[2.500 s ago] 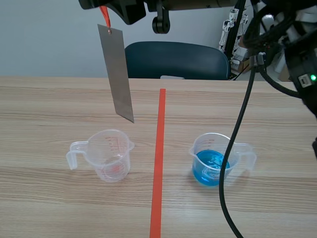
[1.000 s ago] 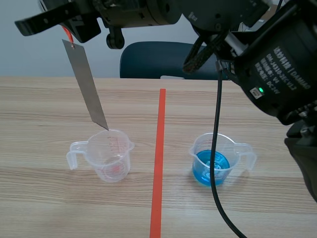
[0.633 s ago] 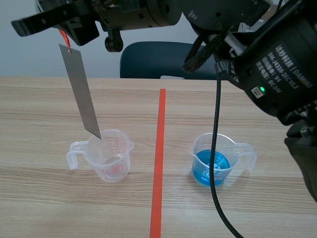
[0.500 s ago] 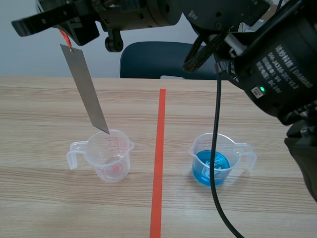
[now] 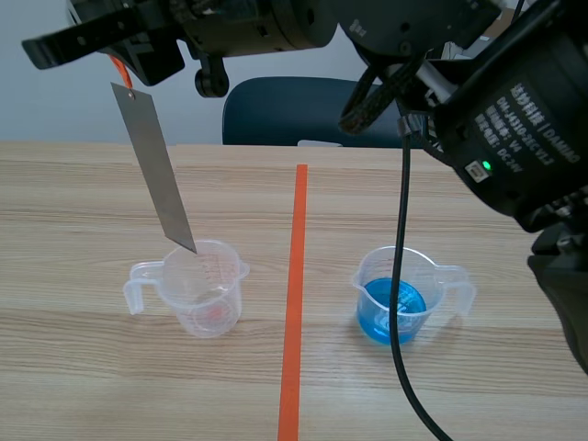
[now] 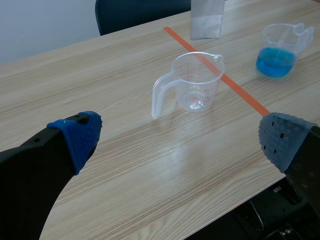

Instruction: Do the redox reaction experiment. move the plate over the left beaker

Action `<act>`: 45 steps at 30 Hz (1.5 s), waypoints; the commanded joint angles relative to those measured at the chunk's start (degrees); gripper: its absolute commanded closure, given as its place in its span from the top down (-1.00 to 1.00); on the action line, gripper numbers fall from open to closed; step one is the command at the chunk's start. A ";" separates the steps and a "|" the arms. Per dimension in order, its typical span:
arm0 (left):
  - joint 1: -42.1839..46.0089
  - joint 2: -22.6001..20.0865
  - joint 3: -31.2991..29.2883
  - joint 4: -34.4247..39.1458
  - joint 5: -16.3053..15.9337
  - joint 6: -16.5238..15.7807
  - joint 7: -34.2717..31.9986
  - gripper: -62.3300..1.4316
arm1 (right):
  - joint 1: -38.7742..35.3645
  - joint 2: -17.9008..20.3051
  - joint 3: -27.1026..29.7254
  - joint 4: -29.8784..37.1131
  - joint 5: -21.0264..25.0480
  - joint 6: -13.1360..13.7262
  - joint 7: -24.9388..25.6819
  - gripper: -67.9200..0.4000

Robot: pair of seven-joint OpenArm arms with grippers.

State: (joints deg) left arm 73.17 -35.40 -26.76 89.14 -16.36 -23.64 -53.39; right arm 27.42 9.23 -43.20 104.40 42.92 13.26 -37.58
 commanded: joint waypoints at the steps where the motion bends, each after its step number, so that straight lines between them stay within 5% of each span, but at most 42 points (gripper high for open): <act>1: 0.17 0.15 -0.37 0.83 -0.52 -0.04 -0.81 1.00 | 1.29 0.11 0.44 0.20 0.37 0.00 0.63 -0.99; 45: 0.15 0.15 -0.37 0.83 -0.50 -0.04 -0.83 1.00 | 0.83 0.11 0.50 0.22 -1.40 0.02 0.70 -0.99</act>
State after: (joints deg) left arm 73.17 -35.40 -26.76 89.14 -16.36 -23.64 -53.39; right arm 27.40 9.23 -43.20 104.40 41.32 13.26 -37.78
